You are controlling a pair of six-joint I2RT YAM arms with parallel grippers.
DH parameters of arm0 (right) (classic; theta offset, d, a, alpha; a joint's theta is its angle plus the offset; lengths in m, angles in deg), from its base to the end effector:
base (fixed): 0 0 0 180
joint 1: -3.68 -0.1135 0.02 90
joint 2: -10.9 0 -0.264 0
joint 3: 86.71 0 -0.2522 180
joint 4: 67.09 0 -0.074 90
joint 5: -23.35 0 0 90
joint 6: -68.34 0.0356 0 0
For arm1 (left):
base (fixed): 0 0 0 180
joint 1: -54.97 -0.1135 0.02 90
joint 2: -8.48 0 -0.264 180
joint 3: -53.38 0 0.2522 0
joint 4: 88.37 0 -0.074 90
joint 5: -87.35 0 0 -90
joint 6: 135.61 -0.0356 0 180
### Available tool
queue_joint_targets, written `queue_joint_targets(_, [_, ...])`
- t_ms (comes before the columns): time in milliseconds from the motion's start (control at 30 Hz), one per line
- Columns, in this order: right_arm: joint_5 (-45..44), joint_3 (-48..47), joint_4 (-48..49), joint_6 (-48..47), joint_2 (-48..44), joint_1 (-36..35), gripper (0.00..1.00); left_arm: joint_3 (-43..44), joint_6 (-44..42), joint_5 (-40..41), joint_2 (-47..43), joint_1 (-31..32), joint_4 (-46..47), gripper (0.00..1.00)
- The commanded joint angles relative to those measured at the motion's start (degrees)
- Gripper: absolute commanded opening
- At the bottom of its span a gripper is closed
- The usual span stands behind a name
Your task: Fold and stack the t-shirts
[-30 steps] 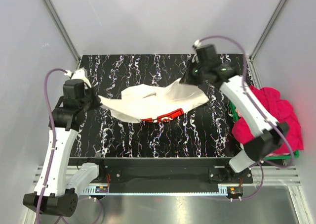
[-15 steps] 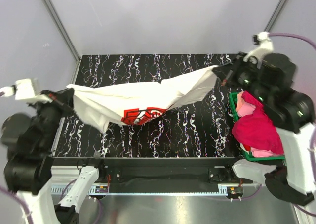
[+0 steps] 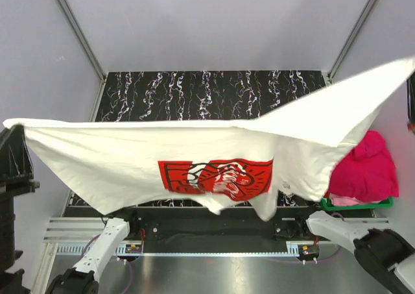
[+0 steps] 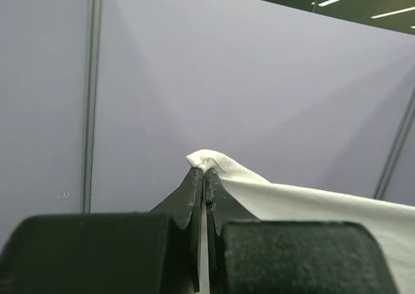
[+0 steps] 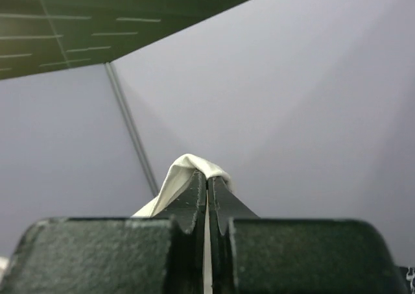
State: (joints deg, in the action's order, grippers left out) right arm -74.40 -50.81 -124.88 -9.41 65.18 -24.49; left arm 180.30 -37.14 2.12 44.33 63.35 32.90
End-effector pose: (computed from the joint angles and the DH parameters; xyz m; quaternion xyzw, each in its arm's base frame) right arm -0.0336 -0.0234 0.6380 -0.0084 0.4870 0.2708 0.8303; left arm -0.1046 0.0184 0.5788 -0.0368 0.4818 -0.1084 0.8688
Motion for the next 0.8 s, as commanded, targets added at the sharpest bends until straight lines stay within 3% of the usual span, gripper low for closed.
queue_joint_targets(0, [-7.7, -8.4, -2.0, -6.7, 19.4, 0.0, 0.00, 0.3, -2.8, 8.0, 11.2, 2.3, 1.8, 0.00])
queue_joint_targets(67, [-9.9, -14.9, -2.7, -7.9, 26.7, 0.0, 0.00, -0.4, -3.4, 10.0, 15.5, 3.1, 1.1, 0.00])
queue_joint_targets(133, [-13.2, -17.2, -1.0, -10.0, 40.5, 0.6, 0.00, -1.9, -4.1, 13.8, 22.7, 3.0, 0.7, 0.00])
queue_joint_targets(167, [-13.1, -17.9, -1.0, -10.1, 40.6, 1.6, 0.00, -2.7, -4.1, 14.8, 25.3, 2.7, 0.7, 0.00])
queue_joint_targets(200, [-12.9, -18.3, 0.1, -8.1, 47.4, 4.6, 0.00, -3.1, -3.8, 14.4, 31.0, 1.3, 0.5, 0.00])
queue_joint_targets(300, [-5.7, -20.6, 0.4, 0.0, 62.7, 11.6, 0.00, -6.7, 1.1, 5.1, 44.1, -10.7, 0.4, 0.00])
queue_joint_targets(367, [-2.6, -29.2, -2.4, 4.0, 72.2, 14.2, 0.01, -5.9, 2.9, -1.2, 53.7, -13.9, -0.8, 0.00])
queue_joint_targets(400, [-0.6, -33.0, -3.6, 4.8, 81.0, 15.0, 0.15, -1.8, 4.1, -3.3, 64.1, -15.0, -3.8, 0.00])
queue_joint_targets(433, [0.9, -37.7, -4.4, 5.3, 84.1, 15.9, 0.45, 1.9, 4.7, -8.0, 69.9, -16.3, -7.1, 0.00])
queue_joint_targets(467, [1.6, -37.2, -3.4, 5.7, 86.1, 16.0, 0.99, 5.4, 5.5, -9.5, 78.1, -16.6, -9.1, 0.23])
queue_joint_targets(533, [4.1, -26.8, 0.4, 5.3, 83.7, 15.9, 1.00, 5.9, 5.7, -12.3, 81.1, -16.6, -9.3, 0.50])
queue_joint_targets(567, [4.9, -22.3, 5.2, 5.2, 79.6, 15.9, 1.00, 3.4, 5.7, -12.1, 79.2, -16.4, -7.7, 0.82])
queue_joint_targets(600, [5.7, -18.1, 7.4, 5.1, 77.6, 15.8, 1.00, -2.8, 5.6, -11.5, 77.5, -16.3, -3.4, 0.92])
queue_joint_targets(633, [5.8, -12.2, 8.8, 4.6, 75.8, 15.8, 1.00, -5.4, 5.5, -11.3, 75.6, -16.3, -1.5, 0.98])
queue_joint_targets(767, [6.8, -6.0, 9.1, 4.5, 70.6, 15.6, 1.00, -11.3, 3.8, -9.9, 69.6, -16.3, 0.0, 0.99])
